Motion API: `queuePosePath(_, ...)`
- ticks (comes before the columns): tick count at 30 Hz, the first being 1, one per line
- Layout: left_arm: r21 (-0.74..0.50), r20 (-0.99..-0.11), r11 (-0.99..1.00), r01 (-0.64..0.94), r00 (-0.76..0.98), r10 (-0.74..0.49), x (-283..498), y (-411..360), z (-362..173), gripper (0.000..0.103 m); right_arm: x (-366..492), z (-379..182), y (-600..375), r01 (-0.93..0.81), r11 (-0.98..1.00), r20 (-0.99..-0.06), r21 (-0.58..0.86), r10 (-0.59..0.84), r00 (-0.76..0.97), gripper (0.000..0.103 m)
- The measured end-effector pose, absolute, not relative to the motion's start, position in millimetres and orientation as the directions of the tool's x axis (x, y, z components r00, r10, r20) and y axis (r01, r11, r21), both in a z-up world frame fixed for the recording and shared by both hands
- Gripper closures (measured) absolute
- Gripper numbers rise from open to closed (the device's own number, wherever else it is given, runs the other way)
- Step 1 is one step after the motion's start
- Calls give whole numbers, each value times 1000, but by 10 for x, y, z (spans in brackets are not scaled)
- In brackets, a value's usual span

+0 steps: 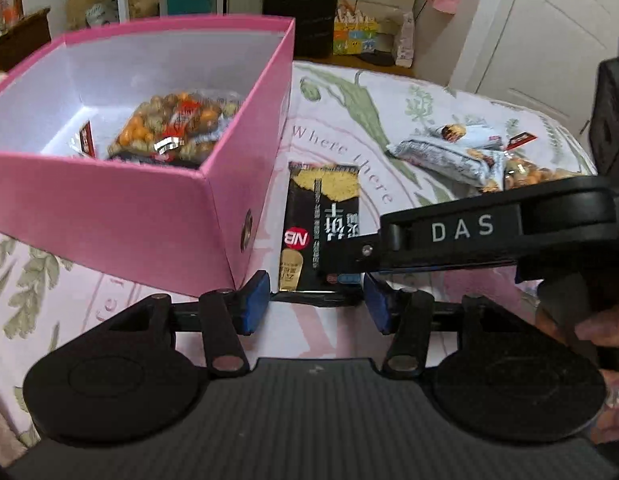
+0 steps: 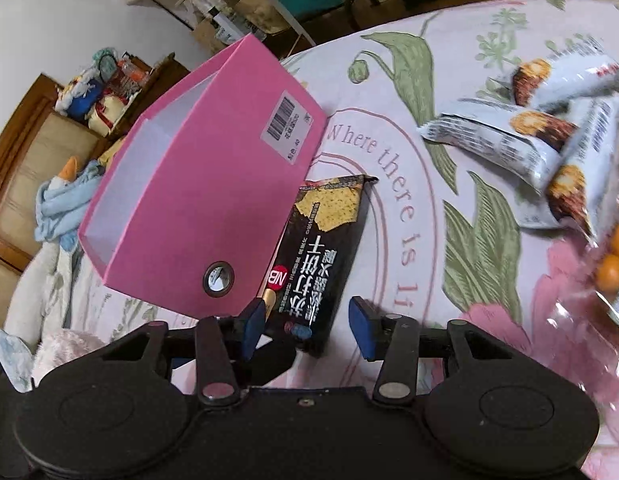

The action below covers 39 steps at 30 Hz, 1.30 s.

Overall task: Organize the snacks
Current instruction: 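Reach the left tool to the remaining black NB cracker pack and grasp it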

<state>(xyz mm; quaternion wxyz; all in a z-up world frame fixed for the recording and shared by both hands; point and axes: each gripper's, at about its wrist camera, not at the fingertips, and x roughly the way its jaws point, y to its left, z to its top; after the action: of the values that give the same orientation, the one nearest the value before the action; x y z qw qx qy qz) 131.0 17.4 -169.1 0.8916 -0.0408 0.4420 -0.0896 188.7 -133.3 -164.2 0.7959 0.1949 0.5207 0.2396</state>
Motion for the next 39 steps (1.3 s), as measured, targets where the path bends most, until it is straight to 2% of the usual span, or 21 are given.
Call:
queuePosePath(1,-160,-789,980,118,581,-199,1334,182,-1721,52,1884,-1639,-1340,-179,816,-743,550,576,342,79)
queuePosePath(5,-162,-792,976,143,571,-215,1339,178,-1735,52,1856,-1623,-1405,-182,815,-737,551,577,351,94)
queuePosePath(13,-367,-779,905,217,461,-426,1249,199,-1625,54,1643,-1459,-1550,-206,788,-709,580,613,349,95)
queuePosePath(15,-346,-777,911,223,476,-412,1206,164,-1590,54,1599,-1403,-1558,-217,817,-725,534,575,380,94)
queuePosePath(19,-300,-773,934,195,524,-358,1228,166,-1579,53,1666,-1373,-1584,-241,836,-737,493,549,395,86)
queuePosePath(21,-295,-767,940,173,543,-341,1284,193,-1604,50,1736,-1393,-1543,-268,836,-742,479,549,384,72)
queuePosePath(22,-287,-771,943,168,544,-331,1323,186,-1638,50,1794,-1426,-1520,-272,840,-750,470,542,379,61)
queuePosePath(23,-281,-784,945,168,528,-327,1375,173,-1685,50,1836,-1457,-1499,-267,846,-759,462,533,374,58)
queuePosePath(25,-310,-798,936,169,490,-352,1465,161,-1788,50,1932,-1548,-1454,-252,851,-779,460,523,345,58)
queuePosePath(29,-320,-784,934,160,510,-355,1504,100,-1828,38,1984,-1613,-1399,-253,831,-775,495,554,305,55)
queuePosePath(31,-305,-784,940,151,522,-338,1513,61,-1834,39,1991,-1621,-1424,-223,832,-778,508,554,296,55)
queuePosePath(33,-279,-789,949,148,527,-315,1507,31,-1826,49,1977,-1609,-1461,-193,838,-784,511,546,294,59)
queuePosePath(35,-264,-801,950,167,511,-312,1493,15,-1806,54,1931,-1585,-1465,-190,849,-795,493,528,297,64)
queuePosePath(39,-316,-812,933,170,460,-359,1429,62,-1739,54,1796,-1522,-1496,-181,849,-795,496,528,299,64)
